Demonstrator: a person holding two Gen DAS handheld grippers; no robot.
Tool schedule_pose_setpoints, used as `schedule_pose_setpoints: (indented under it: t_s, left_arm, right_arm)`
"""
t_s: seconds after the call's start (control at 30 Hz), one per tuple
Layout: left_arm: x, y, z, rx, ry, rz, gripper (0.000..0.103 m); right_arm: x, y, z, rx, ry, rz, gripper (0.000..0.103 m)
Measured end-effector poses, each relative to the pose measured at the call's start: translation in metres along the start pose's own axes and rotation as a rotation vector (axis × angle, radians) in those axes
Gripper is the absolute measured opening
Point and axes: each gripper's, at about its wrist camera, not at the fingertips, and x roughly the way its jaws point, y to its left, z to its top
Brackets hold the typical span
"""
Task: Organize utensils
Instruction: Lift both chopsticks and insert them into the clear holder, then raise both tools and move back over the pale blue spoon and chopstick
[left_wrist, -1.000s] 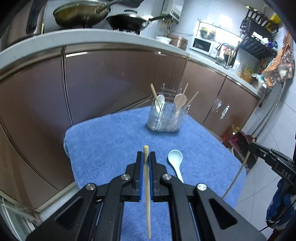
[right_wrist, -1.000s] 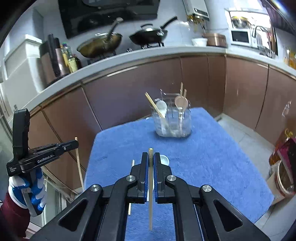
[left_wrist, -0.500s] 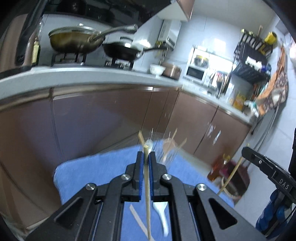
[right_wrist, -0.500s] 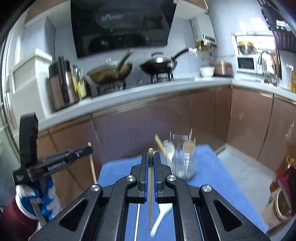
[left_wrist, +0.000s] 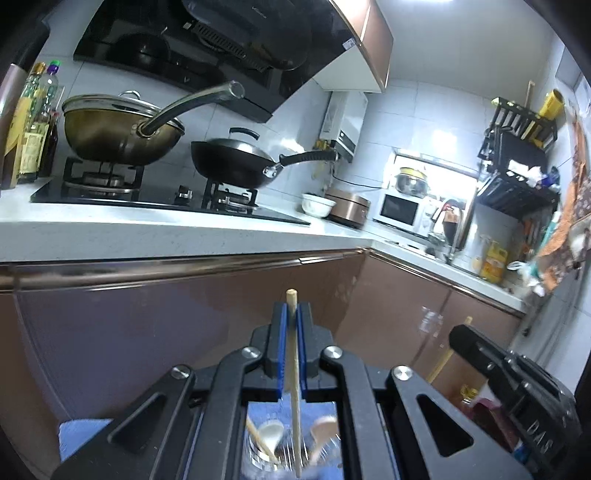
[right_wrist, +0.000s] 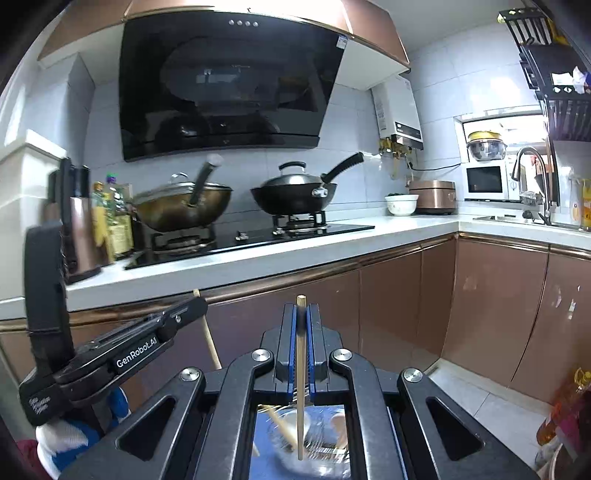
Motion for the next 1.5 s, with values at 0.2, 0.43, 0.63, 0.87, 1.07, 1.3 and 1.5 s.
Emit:
schedule_pose_setpoints:
  t_s: [0.2,0.43,0.63,0.87,1.07,1.3,1.5]
  left_arm:
    - [0.047,-0.004,-0.038,0.017,-0.005,0.039,0.005]
    - [0.073,0.002,-0.085,-0.007,0.028,0.059,0.006]
    - [0.056,0.003,-0.081,0.005,0.031,0.059,0.026]
    - [-0.006,0.001,-0.049,0.044,-0.012,0.069,0.041]
    - [-0.068,-0.004,-0.027,0.096,-0.067,0.104,0.060]
    - [-0.157,-0.012,-0.013,0.143,-0.163,0.131,0.069]
    - [-0.213,-0.014,-0.010,0.150,-0.161,0.125,0.070]
  right_arm:
    - [0.049,-0.021,-0.029,0.023,0.042,-0.014,0.005]
    - [0.083,-0.040,-0.073,0.062,0.106,-0.043,0.006]
    - [0.074,-0.050,-0.081,0.096,0.123,-0.064,0.026]
    - [0.022,-0.048,-0.057,0.110,0.058,-0.084,0.032]
    - [-0.041,-0.039,-0.038,0.098,-0.002,-0.110,0.050]
    - [-0.118,-0.023,-0.030,0.082,-0.063,-0.141,0.075]
    - [-0.175,-0.010,-0.026,0.073,-0.099,-0.182,0.084]
